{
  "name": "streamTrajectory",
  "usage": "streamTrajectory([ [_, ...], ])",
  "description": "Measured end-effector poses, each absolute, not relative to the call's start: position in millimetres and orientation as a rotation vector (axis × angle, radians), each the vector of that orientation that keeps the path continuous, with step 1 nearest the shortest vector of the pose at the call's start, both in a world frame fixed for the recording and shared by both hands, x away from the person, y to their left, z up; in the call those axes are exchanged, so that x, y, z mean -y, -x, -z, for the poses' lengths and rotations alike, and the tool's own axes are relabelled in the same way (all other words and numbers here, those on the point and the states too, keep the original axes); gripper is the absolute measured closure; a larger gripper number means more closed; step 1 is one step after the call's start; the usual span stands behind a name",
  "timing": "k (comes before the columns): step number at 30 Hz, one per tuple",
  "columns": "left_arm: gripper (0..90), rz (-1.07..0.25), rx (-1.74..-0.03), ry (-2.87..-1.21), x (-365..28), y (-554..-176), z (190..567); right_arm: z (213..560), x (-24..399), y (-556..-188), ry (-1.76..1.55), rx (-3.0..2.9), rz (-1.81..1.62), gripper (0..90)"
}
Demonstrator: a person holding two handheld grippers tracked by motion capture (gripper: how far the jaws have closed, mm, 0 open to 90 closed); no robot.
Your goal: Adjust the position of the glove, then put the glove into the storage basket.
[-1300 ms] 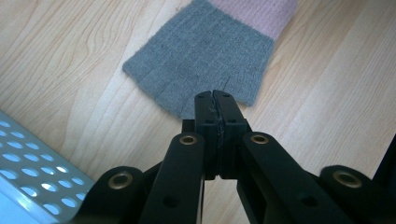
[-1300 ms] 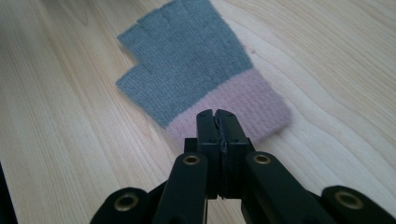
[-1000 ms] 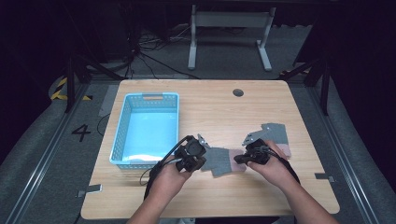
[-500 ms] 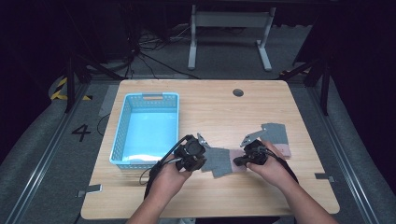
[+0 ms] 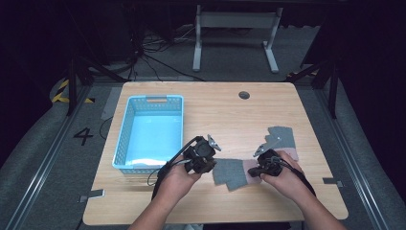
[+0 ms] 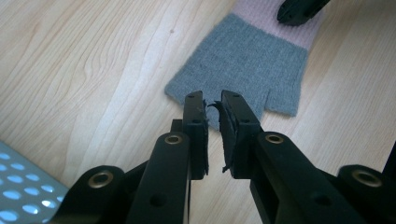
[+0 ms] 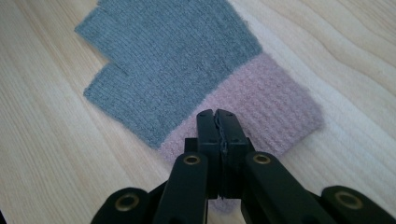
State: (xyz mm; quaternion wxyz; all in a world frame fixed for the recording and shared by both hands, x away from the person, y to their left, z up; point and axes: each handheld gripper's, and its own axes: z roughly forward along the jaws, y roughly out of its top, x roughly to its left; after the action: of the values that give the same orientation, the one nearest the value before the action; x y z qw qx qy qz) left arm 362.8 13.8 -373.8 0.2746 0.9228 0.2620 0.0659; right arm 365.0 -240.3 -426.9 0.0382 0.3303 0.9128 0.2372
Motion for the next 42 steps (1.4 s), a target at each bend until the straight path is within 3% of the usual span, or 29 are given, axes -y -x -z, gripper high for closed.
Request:
streamTrajectory([
  [24,72.2,-0.178,-0.701,-2.456,-13.8,-368.1,370.1,390.6,277.8,-359.2,-1.130,-2.610,-0.948,82.3],
  [32,71.1,-0.175,-0.704,-2.446,-16.6,-367.7,368.7,383.8,297.6,-363.8,-1.205,-2.531,-0.964,89.4],
  [42,65.9,-0.178,-0.750,-2.422,-25.8,-364.6,369.4,402.2,318.7,-388.4,-1.318,-2.477,-0.907,90.0],
])
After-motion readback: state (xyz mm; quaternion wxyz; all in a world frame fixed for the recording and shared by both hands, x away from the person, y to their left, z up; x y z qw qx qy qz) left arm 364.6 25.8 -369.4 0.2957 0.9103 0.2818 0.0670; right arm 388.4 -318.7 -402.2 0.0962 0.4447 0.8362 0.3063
